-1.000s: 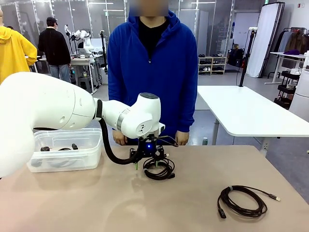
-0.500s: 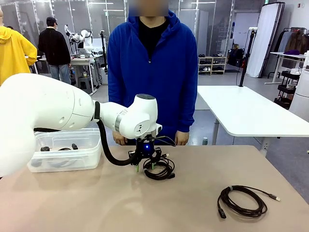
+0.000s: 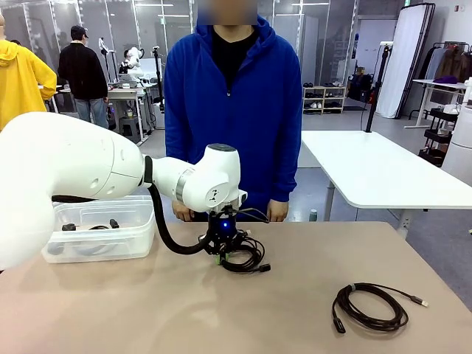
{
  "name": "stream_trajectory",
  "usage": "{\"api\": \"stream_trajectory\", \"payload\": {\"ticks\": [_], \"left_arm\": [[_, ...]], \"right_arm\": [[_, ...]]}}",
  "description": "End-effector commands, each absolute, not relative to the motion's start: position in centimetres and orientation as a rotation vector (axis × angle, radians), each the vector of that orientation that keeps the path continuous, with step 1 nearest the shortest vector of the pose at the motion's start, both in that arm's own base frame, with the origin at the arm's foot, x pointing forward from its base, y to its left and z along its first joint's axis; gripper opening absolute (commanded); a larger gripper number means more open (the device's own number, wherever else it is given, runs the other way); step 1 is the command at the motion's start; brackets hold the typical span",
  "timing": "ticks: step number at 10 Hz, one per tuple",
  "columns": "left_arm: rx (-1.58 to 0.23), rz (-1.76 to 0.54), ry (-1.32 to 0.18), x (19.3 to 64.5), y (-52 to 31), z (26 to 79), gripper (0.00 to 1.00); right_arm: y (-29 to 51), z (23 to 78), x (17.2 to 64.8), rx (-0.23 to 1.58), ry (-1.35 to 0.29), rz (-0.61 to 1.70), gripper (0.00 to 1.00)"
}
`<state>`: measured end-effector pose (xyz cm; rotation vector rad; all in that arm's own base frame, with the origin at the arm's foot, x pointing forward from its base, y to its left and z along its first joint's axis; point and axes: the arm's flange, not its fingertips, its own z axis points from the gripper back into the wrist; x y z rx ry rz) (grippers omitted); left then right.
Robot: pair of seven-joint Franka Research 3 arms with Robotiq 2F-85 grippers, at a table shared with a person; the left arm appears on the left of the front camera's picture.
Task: Organize and store the cables.
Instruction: Place the USB Extension Cable into the Organizing box.
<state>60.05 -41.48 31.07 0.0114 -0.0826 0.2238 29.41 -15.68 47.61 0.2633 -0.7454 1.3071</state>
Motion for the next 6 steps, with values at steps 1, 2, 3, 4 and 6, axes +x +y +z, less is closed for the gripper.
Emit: {"api": "stream_trajectory", "payload": {"ticks": [1,2,3,4,6], "left_arm": [[0.004,0.255,-0.064,60.1,-41.4,31.2,0.00],[0.004,0.261,-0.060,60.1,-41.2,31.3,0.00],[0.038,0.262,-0.067,60.1,-41.2,32.0,0.00],[0.050,0.213,-0.092,59.8,-41.4,34.4,0.00],[0.038,0.046,-0.042,58.5,-41.3,41.3,0.00]], "right_arm": [[-15.7,47.6,29.4,0.255,-0.732,1.303,1.00],[-15.7,47.6,29.4,0.255,-0.732,1.303,1.00],[-15.7,47.6,29.4,0.255,-0.732,1.303,1.00],[-15.7,47.6,29.4,0.255,-0.732,1.303,1.00],[-15.7,47.6,29.4,0.255,-0.732,1.303,1.00]]}}
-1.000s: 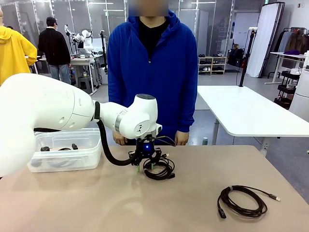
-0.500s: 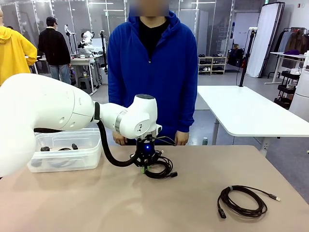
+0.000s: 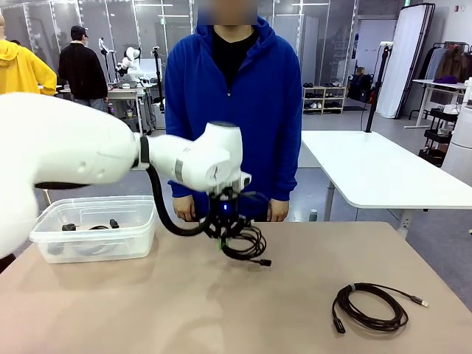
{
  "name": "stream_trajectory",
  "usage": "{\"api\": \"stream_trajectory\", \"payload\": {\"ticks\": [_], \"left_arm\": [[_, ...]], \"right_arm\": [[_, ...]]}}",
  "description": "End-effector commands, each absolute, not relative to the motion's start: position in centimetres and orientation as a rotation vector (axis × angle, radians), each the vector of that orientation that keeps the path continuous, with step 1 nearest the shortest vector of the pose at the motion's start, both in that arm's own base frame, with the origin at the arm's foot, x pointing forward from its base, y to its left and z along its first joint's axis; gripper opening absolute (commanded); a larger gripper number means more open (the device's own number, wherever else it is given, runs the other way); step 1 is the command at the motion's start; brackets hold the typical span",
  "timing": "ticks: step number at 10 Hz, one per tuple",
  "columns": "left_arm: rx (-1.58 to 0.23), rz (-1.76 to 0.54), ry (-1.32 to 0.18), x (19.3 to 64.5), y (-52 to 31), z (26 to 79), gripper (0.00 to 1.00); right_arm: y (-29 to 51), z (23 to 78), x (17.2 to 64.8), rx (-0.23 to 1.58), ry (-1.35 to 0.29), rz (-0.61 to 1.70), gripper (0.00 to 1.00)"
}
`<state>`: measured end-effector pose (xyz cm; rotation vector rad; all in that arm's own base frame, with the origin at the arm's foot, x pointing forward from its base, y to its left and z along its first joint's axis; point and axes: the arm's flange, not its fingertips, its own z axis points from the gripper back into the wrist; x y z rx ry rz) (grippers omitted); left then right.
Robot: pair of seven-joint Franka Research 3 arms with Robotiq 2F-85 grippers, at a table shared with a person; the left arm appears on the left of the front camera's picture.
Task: Organize and store the cables.
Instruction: Place the USB Extension Cable into the Organizing box.
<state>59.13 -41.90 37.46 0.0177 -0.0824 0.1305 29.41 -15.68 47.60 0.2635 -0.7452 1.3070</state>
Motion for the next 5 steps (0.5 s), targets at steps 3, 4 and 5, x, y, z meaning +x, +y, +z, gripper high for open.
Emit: {"api": "stream_trajectory", "payload": {"ticks": [3,4,5], "left_arm": [[0.078,-0.086,-0.093,56.7,-39.5,47.7,0.00],[0.077,-0.144,-0.086,56.7,-39.1,48.4,0.00],[0.057,-0.157,-0.073,56.7,-39.3,48.3,0.00]], "right_arm": [[-15.7,47.6,29.4,0.255,-0.732,1.303,1.00],[-15.7,47.6,29.4,0.255,-0.732,1.303,1.00],[-15.7,47.6,29.4,0.255,-0.732,1.303,1.00]]}}
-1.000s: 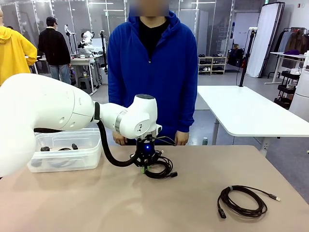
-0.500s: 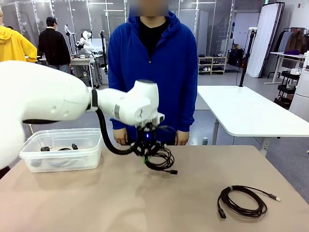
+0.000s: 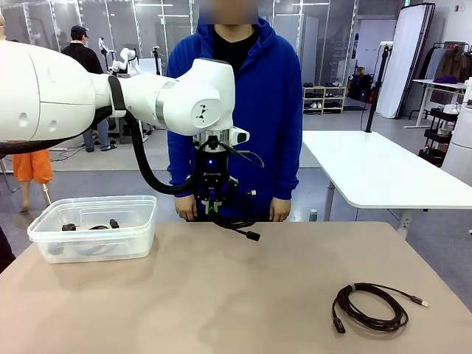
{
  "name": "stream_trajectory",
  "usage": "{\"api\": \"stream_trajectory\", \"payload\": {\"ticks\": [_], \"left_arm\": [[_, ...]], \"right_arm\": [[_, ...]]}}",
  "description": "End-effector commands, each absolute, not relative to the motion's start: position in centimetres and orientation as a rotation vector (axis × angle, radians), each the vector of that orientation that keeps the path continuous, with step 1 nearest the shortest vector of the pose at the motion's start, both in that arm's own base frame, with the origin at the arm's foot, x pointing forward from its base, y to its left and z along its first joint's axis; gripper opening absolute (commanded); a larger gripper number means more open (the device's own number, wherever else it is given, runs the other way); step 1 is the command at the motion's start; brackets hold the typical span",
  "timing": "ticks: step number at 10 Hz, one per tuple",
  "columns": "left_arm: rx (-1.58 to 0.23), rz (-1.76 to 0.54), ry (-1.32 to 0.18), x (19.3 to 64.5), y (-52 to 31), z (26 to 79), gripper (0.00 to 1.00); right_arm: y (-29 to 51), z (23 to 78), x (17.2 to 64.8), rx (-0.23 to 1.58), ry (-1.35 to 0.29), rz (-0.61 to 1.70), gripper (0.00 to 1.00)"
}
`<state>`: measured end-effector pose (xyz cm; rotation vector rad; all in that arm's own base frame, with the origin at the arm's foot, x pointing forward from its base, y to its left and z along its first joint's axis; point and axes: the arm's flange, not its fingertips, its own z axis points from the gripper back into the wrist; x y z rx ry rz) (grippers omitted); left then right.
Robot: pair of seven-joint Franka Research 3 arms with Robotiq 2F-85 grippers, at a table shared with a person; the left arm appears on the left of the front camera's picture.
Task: Organize and store the cables.
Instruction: Place the USB Extension Cable into the Organizing box.
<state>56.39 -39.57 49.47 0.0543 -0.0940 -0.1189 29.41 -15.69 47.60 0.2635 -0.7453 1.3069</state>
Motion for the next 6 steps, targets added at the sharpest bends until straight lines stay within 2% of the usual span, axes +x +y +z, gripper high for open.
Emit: {"api": "stream_trajectory", "payload": {"ticks": [1,5,6], "left_arm": [[0.051,-0.079,-0.097,56.30,-39.88,49.41,0.00],[0.051,-0.079,-0.097,56.30,-39.88,49.41,0.00],[0.054,-0.101,-0.092,56.34,-39.74,49.21,0.15]], "right_arm": [[-15.66,47.63,29.38,0.255,-0.732,1.303,1.00],[-15.66,47.63,29.38,0.255,-0.732,1.303,1.00],[-15.66,47.63,29.38,0.255,-0.732,1.303,1.00]]}}
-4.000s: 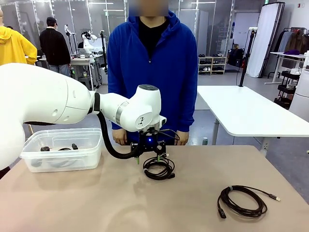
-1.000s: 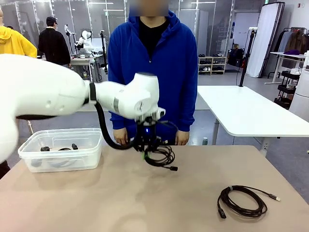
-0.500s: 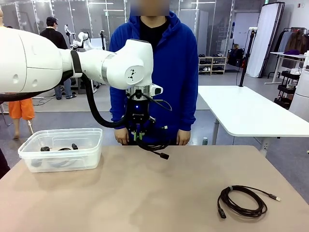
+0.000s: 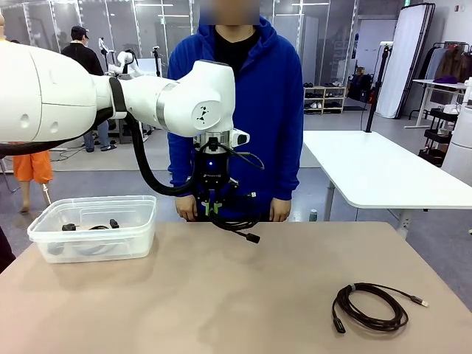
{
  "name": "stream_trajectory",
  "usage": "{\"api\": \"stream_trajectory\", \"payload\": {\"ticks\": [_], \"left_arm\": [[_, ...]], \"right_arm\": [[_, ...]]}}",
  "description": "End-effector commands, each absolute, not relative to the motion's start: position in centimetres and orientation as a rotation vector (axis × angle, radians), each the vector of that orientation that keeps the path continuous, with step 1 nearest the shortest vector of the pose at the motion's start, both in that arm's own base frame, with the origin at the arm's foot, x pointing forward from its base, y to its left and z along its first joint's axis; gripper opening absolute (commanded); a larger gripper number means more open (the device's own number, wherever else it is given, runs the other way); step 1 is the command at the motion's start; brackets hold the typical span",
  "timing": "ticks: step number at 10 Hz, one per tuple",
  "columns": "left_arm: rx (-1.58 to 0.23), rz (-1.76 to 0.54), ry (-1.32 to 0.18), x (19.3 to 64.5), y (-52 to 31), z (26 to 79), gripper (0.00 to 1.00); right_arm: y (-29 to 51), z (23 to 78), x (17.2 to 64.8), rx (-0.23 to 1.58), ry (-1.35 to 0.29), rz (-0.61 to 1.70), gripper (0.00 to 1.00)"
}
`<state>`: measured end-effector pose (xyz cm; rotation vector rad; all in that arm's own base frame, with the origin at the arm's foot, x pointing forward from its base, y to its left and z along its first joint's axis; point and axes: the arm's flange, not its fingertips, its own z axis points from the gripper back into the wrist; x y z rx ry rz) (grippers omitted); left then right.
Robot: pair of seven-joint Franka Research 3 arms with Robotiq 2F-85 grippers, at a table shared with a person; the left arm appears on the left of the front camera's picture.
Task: Organize and store the cables.
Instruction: Place the USB Extension Cable into the Organizing box.
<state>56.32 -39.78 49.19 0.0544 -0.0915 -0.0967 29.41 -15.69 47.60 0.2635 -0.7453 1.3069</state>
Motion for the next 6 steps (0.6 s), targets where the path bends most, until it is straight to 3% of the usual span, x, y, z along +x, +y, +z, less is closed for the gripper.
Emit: {"api": "stream_trajectory", "payload": {"ticks": [1,3,6], "left_arm": [[0.066,-0.244,-0.212,57.1,-37.0,50.5,0.15],[0.049,-0.180,-0.169,58.7,-30.8,53.5,0.15],[0.157,-0.272,-0.198,61.8,-20.3,53.3,0.15]], "right_arm": [[-15.7,47.6,29.4,0.255,-0.732,1.303,1.00],[-15.7,47.6,29.4,0.255,-0.732,1.303,1.00],[-15.7,47.6,29.4,0.255,-0.732,1.303,1.00]]}}
